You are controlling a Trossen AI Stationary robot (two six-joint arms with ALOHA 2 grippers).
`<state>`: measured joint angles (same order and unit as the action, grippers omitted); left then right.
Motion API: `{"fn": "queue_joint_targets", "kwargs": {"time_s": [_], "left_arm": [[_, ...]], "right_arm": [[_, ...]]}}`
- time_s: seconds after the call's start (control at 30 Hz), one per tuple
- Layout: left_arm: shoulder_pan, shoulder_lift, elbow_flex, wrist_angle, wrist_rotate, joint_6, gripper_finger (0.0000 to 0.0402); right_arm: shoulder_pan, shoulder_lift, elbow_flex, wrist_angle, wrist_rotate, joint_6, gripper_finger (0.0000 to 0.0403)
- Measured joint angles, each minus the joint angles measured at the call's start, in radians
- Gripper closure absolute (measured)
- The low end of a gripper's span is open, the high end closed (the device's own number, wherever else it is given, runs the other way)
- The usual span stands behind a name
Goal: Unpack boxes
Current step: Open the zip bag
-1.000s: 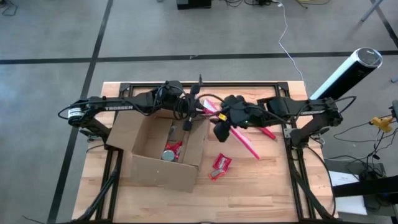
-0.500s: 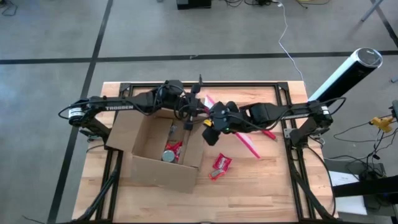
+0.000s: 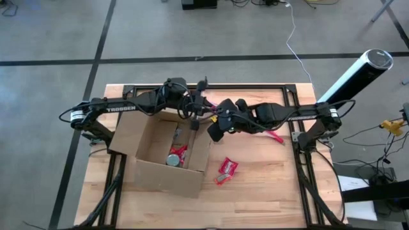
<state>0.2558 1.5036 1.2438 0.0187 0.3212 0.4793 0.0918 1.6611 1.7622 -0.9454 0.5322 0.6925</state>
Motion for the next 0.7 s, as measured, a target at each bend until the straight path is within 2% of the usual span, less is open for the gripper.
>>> {"fn": "queue_joint_targets", "kwargs": {"time_s": [0.13, 0.43, 0.57, 0.7], "left_arm": [[0.000, 0.000, 0.000, -0.026, 0.001, 0.000, 0.0401], [0.000, 0.000, -0.001, -0.045, 0.004, 0.009, 0.0401], [0.001, 0.000, -0.001, -0.059, 0.006, 0.014, 0.0401], [0.002, 0.000, -0.002, -0.096, 0.006, 0.066, 0.0401]], "right_arm": [[-0.002, 0.000, 0.000, 0.009, 0.000, -0.022, 0.0271], [-0.001, -0.003, 0.000, 0.009, -0.016, -0.023, 0.0359], [-0.001, -0.007, 0.000, 0.009, -0.063, -0.052, 0.0392], [0.001, -0.013, 0.000, -0.017, -0.068, -0.064, 0.0401]]}}
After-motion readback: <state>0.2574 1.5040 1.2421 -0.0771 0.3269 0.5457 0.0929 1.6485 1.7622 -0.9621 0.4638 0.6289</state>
